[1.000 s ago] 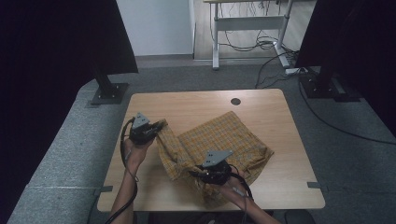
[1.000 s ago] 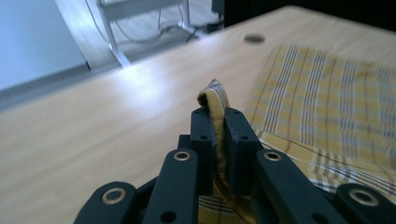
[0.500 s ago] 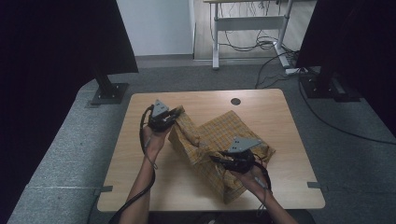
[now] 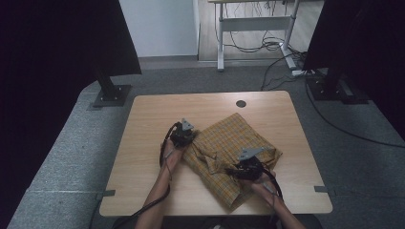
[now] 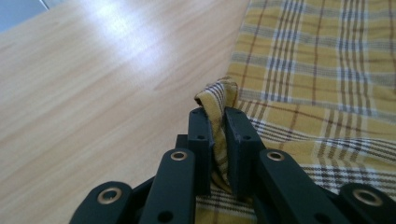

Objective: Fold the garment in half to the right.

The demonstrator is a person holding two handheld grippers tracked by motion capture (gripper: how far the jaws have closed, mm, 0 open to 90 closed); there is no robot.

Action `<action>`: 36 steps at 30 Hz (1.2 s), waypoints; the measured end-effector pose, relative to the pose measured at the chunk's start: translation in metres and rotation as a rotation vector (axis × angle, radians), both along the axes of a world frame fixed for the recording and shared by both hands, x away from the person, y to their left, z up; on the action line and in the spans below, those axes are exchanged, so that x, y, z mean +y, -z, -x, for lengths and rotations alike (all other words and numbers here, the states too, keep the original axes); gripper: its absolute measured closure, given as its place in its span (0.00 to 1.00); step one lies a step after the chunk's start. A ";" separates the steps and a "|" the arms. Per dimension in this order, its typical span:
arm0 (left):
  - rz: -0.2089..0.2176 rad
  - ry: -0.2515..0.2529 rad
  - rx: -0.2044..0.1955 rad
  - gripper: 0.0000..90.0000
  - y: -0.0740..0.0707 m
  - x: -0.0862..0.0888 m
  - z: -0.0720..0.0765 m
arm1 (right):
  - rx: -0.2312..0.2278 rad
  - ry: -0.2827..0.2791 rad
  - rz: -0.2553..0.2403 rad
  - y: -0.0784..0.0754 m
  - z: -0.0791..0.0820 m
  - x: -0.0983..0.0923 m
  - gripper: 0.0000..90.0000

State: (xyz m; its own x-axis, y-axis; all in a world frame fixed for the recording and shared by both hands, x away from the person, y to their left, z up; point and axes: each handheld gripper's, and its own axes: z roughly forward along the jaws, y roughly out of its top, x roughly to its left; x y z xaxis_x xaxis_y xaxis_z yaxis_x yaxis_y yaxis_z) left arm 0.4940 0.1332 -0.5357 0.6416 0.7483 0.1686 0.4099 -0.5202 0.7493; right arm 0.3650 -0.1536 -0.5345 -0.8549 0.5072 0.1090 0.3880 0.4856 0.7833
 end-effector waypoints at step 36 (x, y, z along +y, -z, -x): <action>0.078 -0.031 -0.033 0.91 -0.017 0.098 0.061 | -0.013 -0.192 -0.021 -0.007 0.056 0.104 0.85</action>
State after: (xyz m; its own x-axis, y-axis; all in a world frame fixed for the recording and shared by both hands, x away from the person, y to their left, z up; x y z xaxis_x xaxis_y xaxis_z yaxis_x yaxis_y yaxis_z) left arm 0.4329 0.2310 -0.5189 0.6127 0.7797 0.1293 0.3999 -0.4469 0.8003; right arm 0.3095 -0.0491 -0.5275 -0.9372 0.3322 0.1065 0.2797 0.5333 0.7984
